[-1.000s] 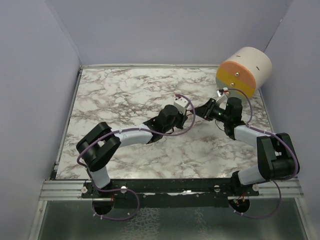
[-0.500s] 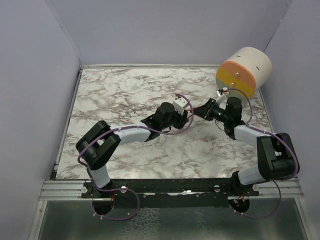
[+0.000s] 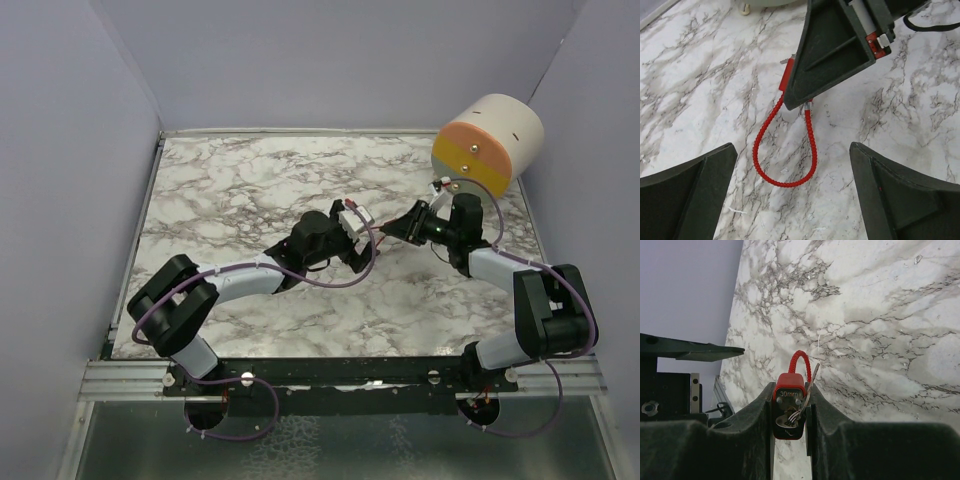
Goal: Unlock with the key
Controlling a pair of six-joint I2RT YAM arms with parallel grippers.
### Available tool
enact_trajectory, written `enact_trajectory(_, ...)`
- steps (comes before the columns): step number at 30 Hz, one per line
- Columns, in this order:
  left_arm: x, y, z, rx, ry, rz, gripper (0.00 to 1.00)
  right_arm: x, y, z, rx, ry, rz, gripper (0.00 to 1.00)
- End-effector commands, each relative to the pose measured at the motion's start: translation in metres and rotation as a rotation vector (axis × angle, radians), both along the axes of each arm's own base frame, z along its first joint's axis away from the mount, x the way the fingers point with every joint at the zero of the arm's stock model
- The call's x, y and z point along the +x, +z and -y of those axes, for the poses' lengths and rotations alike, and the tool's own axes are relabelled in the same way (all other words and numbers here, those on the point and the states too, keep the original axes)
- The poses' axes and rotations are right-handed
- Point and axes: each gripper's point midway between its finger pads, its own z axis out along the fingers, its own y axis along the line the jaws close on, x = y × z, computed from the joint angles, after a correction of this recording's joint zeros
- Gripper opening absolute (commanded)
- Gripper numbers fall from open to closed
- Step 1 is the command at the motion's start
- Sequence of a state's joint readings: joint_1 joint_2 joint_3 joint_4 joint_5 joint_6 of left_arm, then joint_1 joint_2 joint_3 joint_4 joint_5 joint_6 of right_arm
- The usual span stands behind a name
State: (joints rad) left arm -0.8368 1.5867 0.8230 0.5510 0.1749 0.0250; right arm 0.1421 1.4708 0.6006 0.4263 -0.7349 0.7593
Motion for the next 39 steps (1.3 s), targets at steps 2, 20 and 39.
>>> enact_trajectory(2, -0.014, 0.015, 0.016, -0.018, -0.170, 0.130, 0.99, 0.001, 0.016, -0.003, -0.004, 0.060, 0.065, 0.01)
enact_trajectory(20, 0.008, -0.016, 0.043, 0.049, -0.169, 0.220, 0.99, -0.016, 0.036, -0.005, 0.000, 0.113, 0.119, 0.01)
enact_trajectory(39, 0.024, -0.012, 0.041, 0.049, -0.070, 0.259, 0.69, -0.027, 0.036, -0.005, -0.014, 0.138, 0.128, 0.01)
